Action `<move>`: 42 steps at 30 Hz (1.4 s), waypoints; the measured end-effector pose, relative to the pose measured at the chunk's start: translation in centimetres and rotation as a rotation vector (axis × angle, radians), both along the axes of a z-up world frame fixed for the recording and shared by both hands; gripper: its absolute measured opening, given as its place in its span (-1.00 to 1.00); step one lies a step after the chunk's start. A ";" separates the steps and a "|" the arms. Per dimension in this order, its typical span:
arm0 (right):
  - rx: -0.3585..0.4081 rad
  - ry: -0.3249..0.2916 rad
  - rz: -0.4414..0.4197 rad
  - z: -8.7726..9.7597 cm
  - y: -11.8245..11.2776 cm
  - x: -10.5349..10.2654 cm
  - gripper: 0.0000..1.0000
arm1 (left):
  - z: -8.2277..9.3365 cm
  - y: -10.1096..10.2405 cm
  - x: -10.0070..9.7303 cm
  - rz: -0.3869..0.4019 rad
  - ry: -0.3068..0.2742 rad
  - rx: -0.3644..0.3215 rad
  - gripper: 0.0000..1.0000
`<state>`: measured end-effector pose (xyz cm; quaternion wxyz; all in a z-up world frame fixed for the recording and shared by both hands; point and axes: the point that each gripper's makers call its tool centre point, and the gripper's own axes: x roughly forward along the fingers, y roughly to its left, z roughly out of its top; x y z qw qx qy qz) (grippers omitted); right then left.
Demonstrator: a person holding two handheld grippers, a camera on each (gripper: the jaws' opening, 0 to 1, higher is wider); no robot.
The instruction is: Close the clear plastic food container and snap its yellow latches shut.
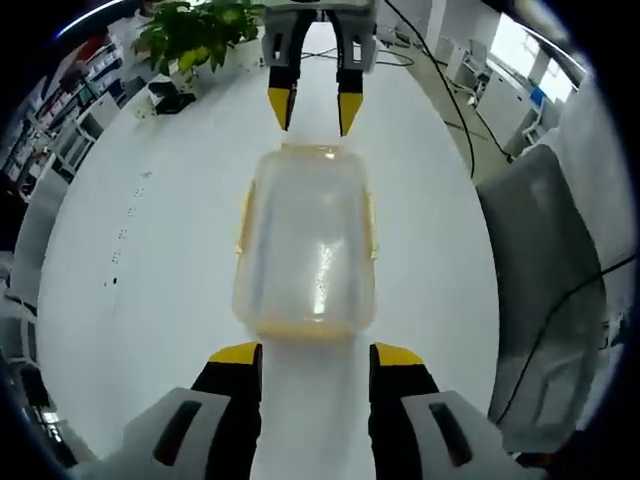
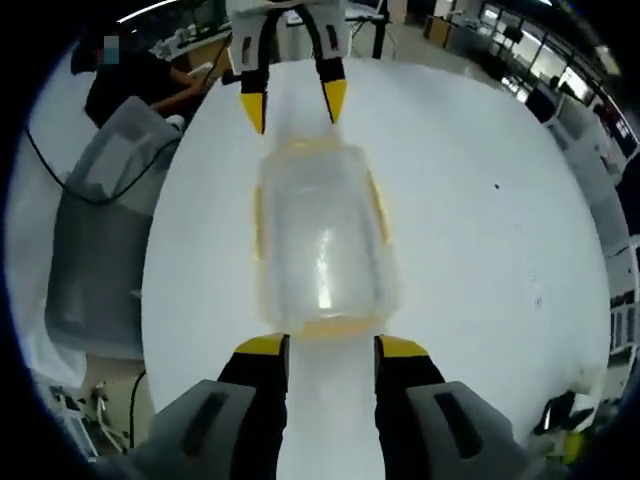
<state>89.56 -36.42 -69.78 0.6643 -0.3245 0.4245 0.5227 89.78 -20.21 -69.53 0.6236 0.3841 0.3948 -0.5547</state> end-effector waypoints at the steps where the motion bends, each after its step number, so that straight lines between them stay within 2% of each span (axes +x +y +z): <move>1: 0.010 -0.002 -0.026 0.0 0.0 0.1 -0.39 | 0.0 0.0 0.1 0.032 -0.006 -0.005 -0.29; 4: 0.035 -0.007 -0.079 -0.1 0.1 0.2 -0.40 | 0.1 -0.2 0.2 0.108 -0.019 -0.023 -0.30; 9: 0.065 -0.013 -0.152 -0.5 0.4 0.2 -0.41 | 0.0 -0.7 -0.3 0.215 0.017 -0.066 -0.32; 12: 0.122 -0.019 -0.213 -0.3 1.3 0.3 -0.41 | -0.1 -0.6 0.0 0.282 0.016 -0.085 -0.34; 15: 0.147 -0.021 -0.234 -0.2 1.7 0.5 -0.42 | -0.3 -0.1 0.3 0.338 -0.006 -0.079 -0.37; 19: 0.165 -0.031 -0.257 -0.2 1.9 0.6 -0.45 | -0.7 0.2 0.5 0.409 -0.005 -0.101 -0.39; 25: 0.221 -0.027 -0.355 -0.4 1.8 1.0 -0.47 | -1.2 0.2 0.6 0.562 0.030 -0.174 -0.41; 30: 0.240 -0.014 -0.411 -0.9 1.2 0.8 -0.48 | -1.4 0.3 0.4 0.606 0.020 -0.191 -0.45; 35: 0.276 0.008 -0.474 -1.1 1.0 0.5 -0.49 | -1.3 -0.3 0.5 0.685 0.049 -0.259 -0.50; 42: 0.325 0.040 -0.545 -1.3 1.0 -0.1 -0.51 | -1.5 -0.6 0.4 0.739 0.069 -0.291 -0.52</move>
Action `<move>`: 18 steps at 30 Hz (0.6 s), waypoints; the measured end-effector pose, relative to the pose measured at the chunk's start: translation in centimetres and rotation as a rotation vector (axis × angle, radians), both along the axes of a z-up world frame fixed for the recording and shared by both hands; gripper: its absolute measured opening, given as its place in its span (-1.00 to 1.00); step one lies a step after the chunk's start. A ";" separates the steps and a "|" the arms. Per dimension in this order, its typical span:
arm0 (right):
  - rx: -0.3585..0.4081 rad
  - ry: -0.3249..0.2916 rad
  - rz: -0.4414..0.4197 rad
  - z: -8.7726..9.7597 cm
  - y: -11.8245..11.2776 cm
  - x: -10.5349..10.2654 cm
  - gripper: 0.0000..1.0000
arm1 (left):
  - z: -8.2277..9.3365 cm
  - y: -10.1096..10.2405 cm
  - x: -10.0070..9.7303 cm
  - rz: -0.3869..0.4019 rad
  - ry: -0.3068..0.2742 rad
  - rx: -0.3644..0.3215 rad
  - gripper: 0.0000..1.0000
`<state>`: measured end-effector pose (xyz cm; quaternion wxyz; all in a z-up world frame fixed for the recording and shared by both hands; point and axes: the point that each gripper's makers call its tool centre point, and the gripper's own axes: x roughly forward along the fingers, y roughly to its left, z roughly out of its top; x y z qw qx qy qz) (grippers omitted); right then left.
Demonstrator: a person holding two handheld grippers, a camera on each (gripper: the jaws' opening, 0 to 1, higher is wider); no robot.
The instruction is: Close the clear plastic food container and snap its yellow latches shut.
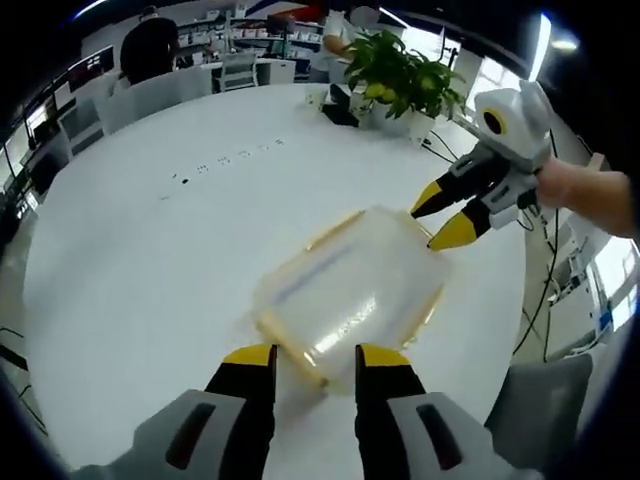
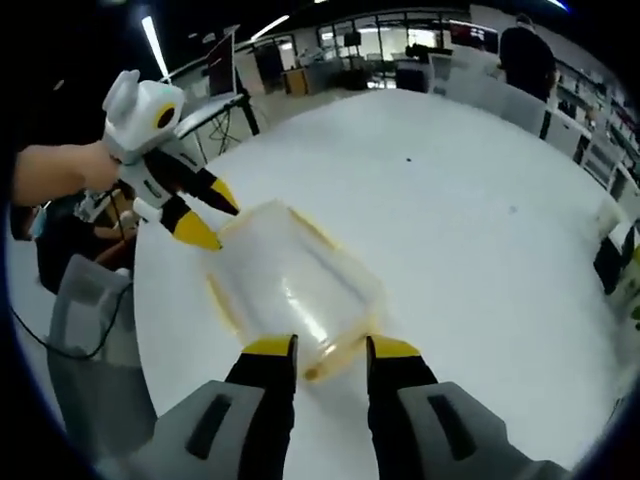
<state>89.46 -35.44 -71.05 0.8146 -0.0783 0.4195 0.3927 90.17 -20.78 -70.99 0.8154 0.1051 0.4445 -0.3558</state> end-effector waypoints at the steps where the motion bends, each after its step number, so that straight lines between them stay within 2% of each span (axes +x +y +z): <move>1: 0.004 0.011 -0.011 0.0 -0.1 -0.1 -0.51 | 0.0 0.0 0.0 0.005 0.001 -0.004 -0.52; 7: 0.095 0.075 -0.126 -0.1 -0.1 -0.3 -0.54 | -0.1 0.1 0.0 0.060 0.020 -0.040 -0.54; 12: 0.161 0.117 -0.179 -0.3 -0.3 -0.3 -0.55 | -0.3 0.2 0.0 0.087 0.032 -0.067 -0.55; 15: 0.192 0.141 -0.210 -0.4 -0.4 -0.3 -0.55 | -0.6 0.2 -0.1 0.155 0.087 -0.123 -0.56; 18: 0.226 0.163 -0.240 -0.6 -0.5 -0.2 -0.56 | -0.7 0.4 -0.1 0.172 0.093 -0.147 -0.57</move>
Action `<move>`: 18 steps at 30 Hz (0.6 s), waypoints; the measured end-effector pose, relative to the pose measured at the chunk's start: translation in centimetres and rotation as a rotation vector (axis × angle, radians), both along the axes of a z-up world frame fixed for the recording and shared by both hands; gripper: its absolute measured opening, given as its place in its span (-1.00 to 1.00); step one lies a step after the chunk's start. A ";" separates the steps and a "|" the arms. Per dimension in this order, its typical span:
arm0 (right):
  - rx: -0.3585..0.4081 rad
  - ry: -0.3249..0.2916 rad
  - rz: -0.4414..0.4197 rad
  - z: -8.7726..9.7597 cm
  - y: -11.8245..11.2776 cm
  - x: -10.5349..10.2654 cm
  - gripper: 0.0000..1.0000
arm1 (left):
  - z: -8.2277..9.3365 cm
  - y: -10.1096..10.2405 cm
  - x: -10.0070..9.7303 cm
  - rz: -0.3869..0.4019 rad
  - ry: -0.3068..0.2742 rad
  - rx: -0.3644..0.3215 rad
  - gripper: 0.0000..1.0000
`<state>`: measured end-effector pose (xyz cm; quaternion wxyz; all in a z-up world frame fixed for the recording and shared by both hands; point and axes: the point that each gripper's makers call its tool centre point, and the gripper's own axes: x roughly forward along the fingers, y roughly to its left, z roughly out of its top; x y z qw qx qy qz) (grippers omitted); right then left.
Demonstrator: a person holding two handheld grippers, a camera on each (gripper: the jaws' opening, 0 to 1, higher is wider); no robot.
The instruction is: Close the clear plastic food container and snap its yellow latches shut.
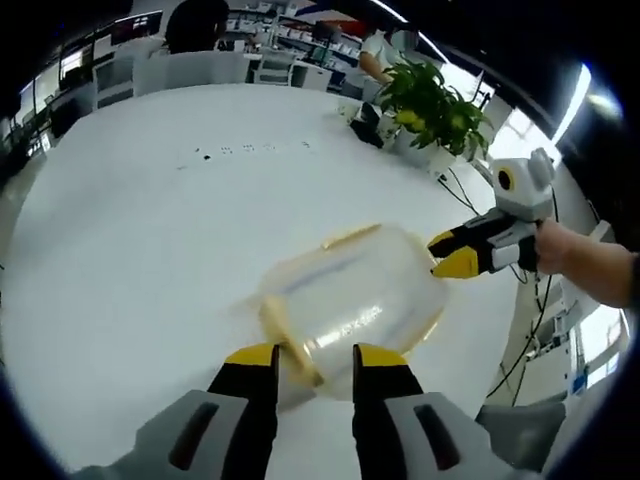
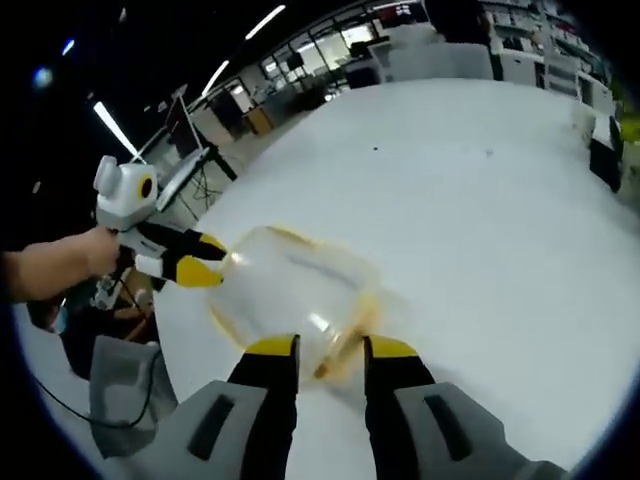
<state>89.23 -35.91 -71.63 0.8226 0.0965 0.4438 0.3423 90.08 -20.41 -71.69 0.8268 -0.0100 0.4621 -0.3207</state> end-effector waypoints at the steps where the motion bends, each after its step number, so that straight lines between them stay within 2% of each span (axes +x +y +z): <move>1: 0.006 0.004 -0.007 0.0 0.0 0.0 -0.56 | 0.0 0.0 0.0 -0.002 -0.001 -0.001 -0.57; 10: 0.070 0.036 -0.053 -0.2 0.0 0.1 -0.58 | -0.1 -0.1 0.2 0.044 0.022 -0.034 -0.63; 18: 0.118 0.068 -0.088 -0.2 0.0 0.2 -0.61 | 0.0 -0.1 0.0 0.039 0.036 -0.046 -0.65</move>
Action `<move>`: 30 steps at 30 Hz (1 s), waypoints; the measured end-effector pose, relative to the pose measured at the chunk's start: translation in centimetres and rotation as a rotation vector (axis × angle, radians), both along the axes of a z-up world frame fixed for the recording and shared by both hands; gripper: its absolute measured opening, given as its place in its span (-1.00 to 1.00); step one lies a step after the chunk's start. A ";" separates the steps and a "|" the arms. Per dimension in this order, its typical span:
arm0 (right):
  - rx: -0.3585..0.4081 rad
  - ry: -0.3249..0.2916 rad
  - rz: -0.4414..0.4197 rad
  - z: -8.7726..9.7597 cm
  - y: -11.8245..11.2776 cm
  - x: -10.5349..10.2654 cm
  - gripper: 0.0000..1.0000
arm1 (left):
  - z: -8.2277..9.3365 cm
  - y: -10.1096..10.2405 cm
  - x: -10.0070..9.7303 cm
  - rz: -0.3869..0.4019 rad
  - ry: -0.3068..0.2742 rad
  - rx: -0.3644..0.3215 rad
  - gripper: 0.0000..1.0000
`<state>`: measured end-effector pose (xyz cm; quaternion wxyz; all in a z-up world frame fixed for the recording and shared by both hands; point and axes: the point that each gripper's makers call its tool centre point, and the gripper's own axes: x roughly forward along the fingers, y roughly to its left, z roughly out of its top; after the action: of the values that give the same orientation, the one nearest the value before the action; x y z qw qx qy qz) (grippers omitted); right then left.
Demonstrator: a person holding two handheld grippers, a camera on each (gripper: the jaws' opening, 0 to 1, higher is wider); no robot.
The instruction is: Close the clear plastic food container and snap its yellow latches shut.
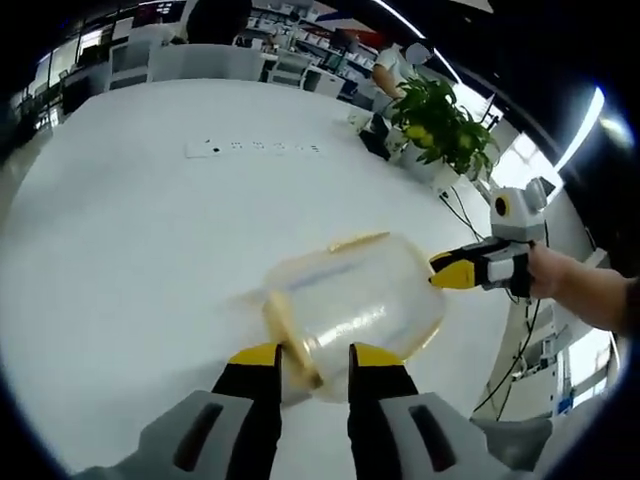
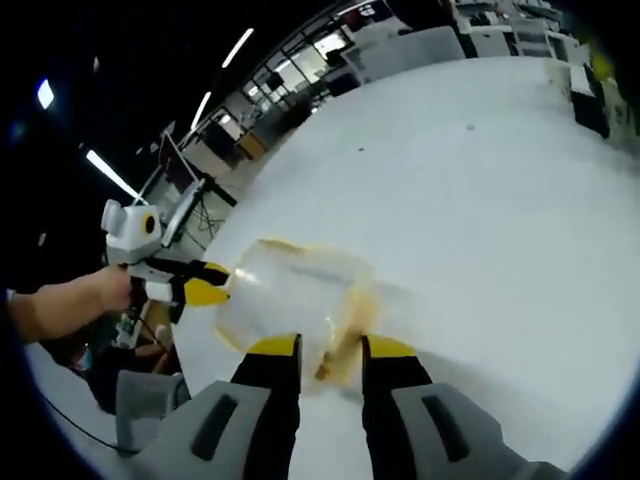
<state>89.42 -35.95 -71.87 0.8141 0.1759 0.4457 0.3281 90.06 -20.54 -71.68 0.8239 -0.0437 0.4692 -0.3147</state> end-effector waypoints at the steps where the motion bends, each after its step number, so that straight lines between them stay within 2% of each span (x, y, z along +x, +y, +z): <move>1: 0.004 0.002 -0.001 0.0 0.0 0.0 -0.60 | 0.0 0.0 0.0 -0.001 0.002 0.000 -0.65; 3: 0.019 0.024 -0.015 -0.1 0.1 0.0 -0.60 | 0.0 0.1 -0.2 0.010 0.026 -0.008 -0.70; 4: 0.021 0.031 -0.020 -0.3 0.1 0.0 -0.60 | -0.3 0.2 -0.8 0.043 0.077 -0.016 -0.69; 5: 0.038 0.044 -0.031 -0.3 0.3 0.0 -0.60 | -0.4 0.1 -0.5 0.024 0.058 -0.021 -0.69; 7: 0.049 0.040 -0.030 -0.4 0.4 -0.1 -0.63 | -0.5 -0.1 -0.6 0.029 0.057 -0.034 -0.69; 8: 0.117 0.075 -0.036 0.0 1.4 -0.3 -0.64 | -0.7 -0.3 -0.5 0.035 0.065 -0.048 -0.70; 10: 0.084 0.050 -0.042 -0.4 0.7 -0.2 -0.64 | -0.8 -0.7 -0.6 0.033 0.069 -0.048 -0.70; 17: 0.082 0.037 -0.053 -0.2 0.9 -0.5 -0.60 | -0.8 -1.1 -0.4 0.029 0.058 -0.052 -0.67; 20: 0.042 0.002 -0.062 -0.1 1.0 -0.7 -0.54 | -0.8 -1.4 -0.3 0.039 0.064 -0.051 -0.64; 25: -0.046 -0.051 -0.039 -0.1 1.0 -1.0 -0.45 | -0.3 -1.5 0.3 -0.010 -0.024 0.005 -0.62; 30: -0.077 -0.066 -0.010 0.1 0.8 -1.0 -0.48 | -0.1 -1.5 0.9 -0.083 -0.065 0.079 -0.57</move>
<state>88.43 -35.18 -71.75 0.8362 0.1357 0.4299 0.3123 90.94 -22.07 -71.77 0.8261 0.0186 0.4556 -0.3311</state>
